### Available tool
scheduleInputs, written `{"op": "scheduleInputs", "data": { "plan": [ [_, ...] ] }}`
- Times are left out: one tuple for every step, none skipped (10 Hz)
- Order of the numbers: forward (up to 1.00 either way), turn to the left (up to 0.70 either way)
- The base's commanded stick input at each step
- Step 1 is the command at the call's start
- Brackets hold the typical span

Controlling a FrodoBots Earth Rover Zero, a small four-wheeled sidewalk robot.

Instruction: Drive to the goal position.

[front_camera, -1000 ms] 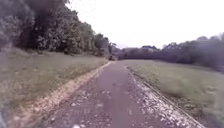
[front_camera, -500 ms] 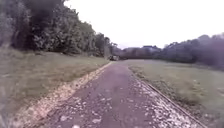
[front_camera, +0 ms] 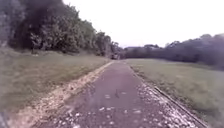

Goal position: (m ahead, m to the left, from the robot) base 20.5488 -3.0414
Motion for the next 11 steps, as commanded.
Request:
{"op": "scheduleInputs", "data": {
  "plan": [
    [0.70,0.00],
    [0.70,0.00],
    [0.70,0.00],
    [0.70,0.00],
    [0.70,-0.12],
    [0.70,-0.35],
    [0.70,-0.33],
    [0.70,-0.25],
    [0.70,-0.15],
    [0.70,-0.04],
    [0.70,0.00]
  ]
}}
